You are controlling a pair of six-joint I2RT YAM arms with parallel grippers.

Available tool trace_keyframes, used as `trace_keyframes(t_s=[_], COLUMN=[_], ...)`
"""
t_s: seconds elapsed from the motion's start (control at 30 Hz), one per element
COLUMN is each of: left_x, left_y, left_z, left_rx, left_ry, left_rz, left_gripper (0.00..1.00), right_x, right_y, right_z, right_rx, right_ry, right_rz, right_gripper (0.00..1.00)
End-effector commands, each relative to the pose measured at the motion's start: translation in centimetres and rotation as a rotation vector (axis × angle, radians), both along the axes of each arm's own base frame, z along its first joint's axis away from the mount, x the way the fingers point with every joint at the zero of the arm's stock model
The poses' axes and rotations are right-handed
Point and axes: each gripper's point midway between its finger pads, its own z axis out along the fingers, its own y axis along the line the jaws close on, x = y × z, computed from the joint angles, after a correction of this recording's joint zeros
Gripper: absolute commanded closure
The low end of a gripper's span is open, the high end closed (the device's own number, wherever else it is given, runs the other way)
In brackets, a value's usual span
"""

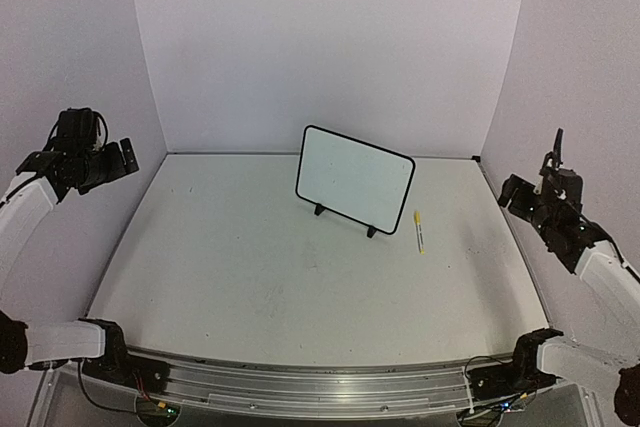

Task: Write a sentence on the whiteboard
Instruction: Move the whiteboard to the center of the board.

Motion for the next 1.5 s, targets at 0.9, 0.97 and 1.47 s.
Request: trace_keyframes(t_s=[0.9,0.97,1.47], left_x=[3.0,3.0,3.5], left_y=[-3.9,-4.0,-4.1], left_z=[1.4,1.3,0.4], left_rx=[0.073,0.065,0.056], left_ry=[-0.114,-0.110,-0.081], left_rz=[-0.295,-0.299,-0.301], left_gripper=[0.00,0.01,0.01], right_x=[7.3,8.4,11.8], right_y=[26.0,26.4,29.6], right_z=[-14.5,-15.1,-19.7], right_rx=[0.078,0.055,0.014], right_ry=[0.417,0.409,0.447], right_rz=[0.168,0.149,0.147], right_gripper=[0.19,0.21,0.37])
